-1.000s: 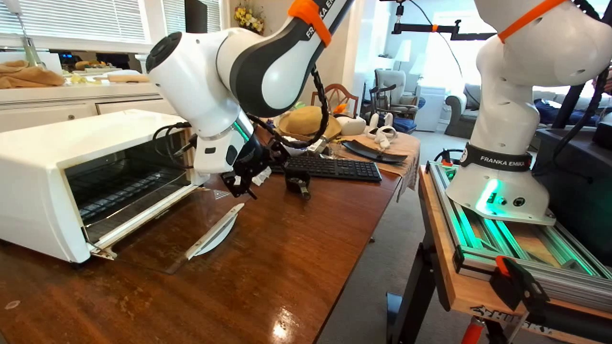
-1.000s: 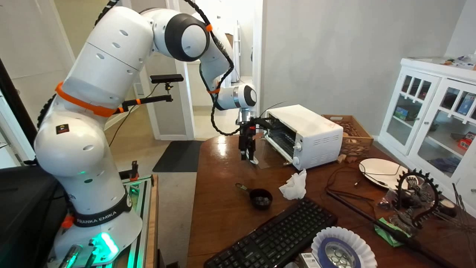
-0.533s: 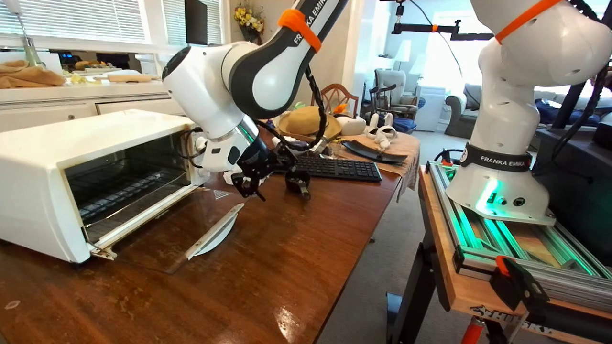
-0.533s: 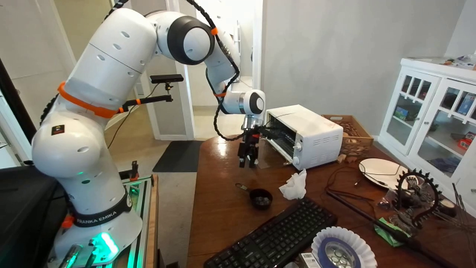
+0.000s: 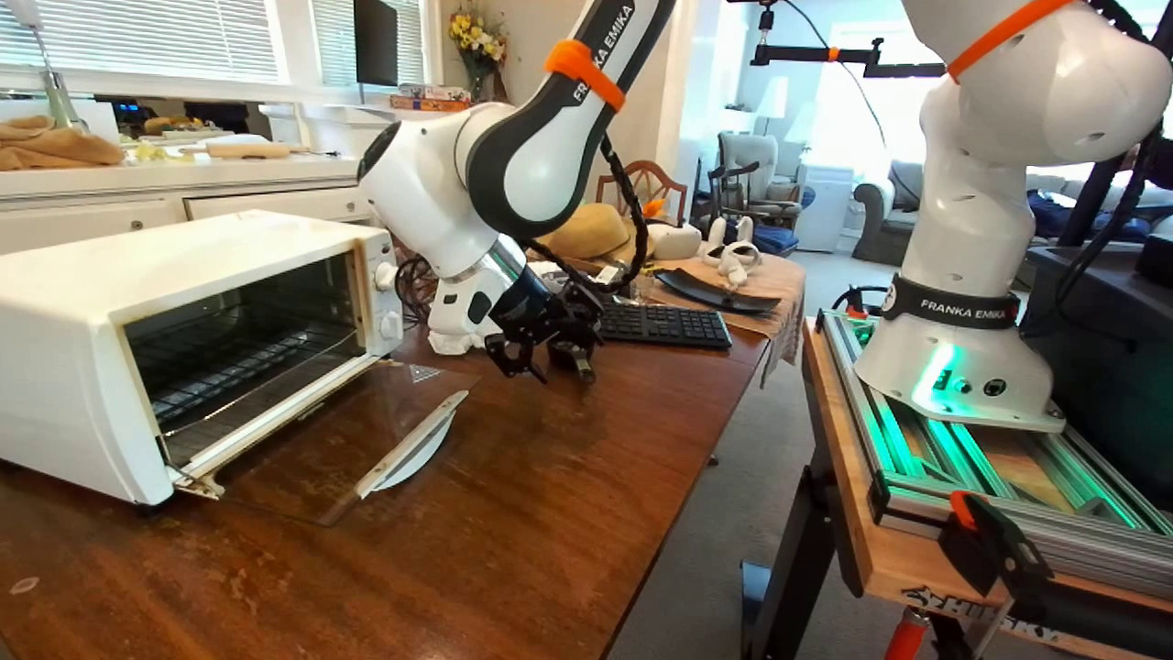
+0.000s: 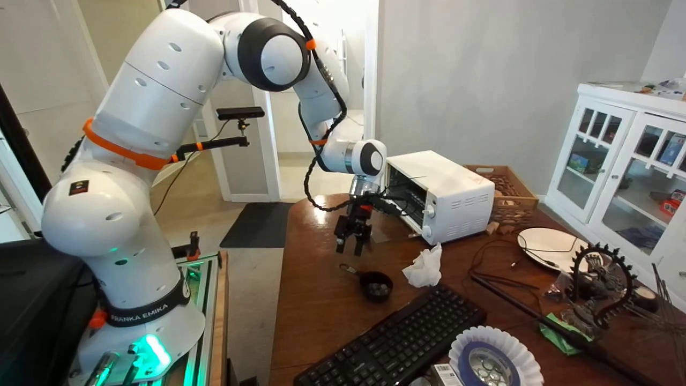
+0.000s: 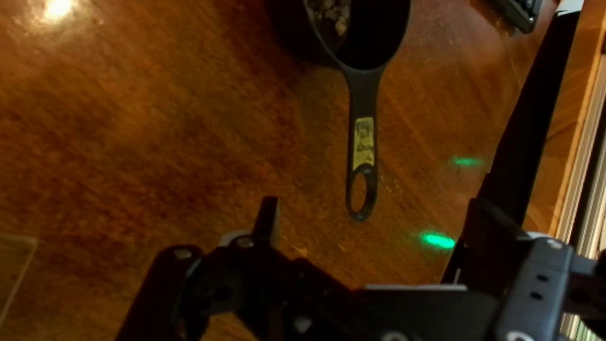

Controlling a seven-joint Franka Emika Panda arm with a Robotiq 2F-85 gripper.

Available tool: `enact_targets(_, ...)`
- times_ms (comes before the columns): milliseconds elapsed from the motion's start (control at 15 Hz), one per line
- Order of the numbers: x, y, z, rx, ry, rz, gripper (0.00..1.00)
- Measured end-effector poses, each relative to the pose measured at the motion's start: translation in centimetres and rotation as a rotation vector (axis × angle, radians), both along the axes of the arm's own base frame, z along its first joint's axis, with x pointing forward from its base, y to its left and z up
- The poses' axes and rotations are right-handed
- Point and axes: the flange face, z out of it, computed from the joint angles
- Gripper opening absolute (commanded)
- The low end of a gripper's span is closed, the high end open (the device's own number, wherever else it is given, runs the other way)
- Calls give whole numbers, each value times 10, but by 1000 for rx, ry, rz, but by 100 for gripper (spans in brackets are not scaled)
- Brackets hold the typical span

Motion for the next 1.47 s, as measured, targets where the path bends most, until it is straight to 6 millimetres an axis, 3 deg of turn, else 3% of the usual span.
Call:
enact_targets(533,4,-55,20,-86,97,-102,100)
enact_targets(1067,12,-58,27,-86,96,-122,100)
enact_targets(1467,46,-63,27,-64,57,-126,100)
